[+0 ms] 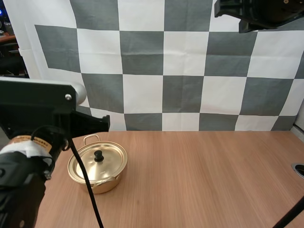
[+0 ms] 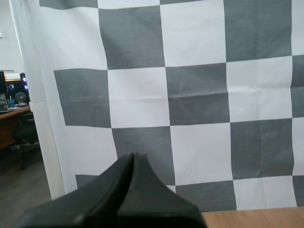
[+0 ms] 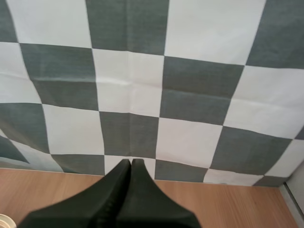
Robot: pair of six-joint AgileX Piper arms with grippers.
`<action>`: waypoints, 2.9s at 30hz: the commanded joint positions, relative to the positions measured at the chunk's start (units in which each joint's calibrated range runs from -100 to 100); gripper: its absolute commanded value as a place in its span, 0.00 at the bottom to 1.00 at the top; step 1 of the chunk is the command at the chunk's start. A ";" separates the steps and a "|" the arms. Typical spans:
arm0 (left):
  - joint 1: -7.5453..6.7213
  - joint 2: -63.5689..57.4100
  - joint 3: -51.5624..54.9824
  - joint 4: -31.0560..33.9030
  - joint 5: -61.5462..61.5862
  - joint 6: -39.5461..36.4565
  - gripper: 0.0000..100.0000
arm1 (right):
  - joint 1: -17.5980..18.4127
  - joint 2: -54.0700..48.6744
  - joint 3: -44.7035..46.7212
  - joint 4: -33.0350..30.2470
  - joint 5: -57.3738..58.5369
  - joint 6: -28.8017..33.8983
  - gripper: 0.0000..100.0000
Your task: Open the pot, put the car inside, and close it
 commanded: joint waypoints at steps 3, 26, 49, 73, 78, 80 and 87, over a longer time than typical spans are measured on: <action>-0.06 -6.31 16.32 -2.57 -1.70 -0.06 0.00 | 4.38 -2.20 5.67 -10.79 -9.31 6.14 0.00; 0.03 -9.20 23.04 -5.00 8.86 -0.06 0.00 | 14.18 -16.71 54.10 -21.27 -45.84 8.87 0.00; 0.03 -9.20 23.04 -4.51 8.16 -0.06 0.00 | 14.18 -48.99 95.19 -17.94 -100.51 8.87 0.00; 0.03 -9.20 23.04 -4.51 8.16 -0.06 0.00 | 12.42 -60.34 96.98 -9.05 -72.43 8.87 0.00; 0.03 -9.20 23.04 -4.51 8.16 -0.06 0.00 | 12.36 -60.45 96.98 -9.76 -67.54 8.87 0.00; 0.03 -9.20 23.04 -4.51 8.16 -0.06 0.00 | 12.36 -60.45 96.98 -9.76 -67.54 8.87 0.00; 0.03 -9.20 23.04 -4.51 8.16 -0.06 0.00 | 12.36 -60.45 96.98 -9.76 -67.54 8.87 0.00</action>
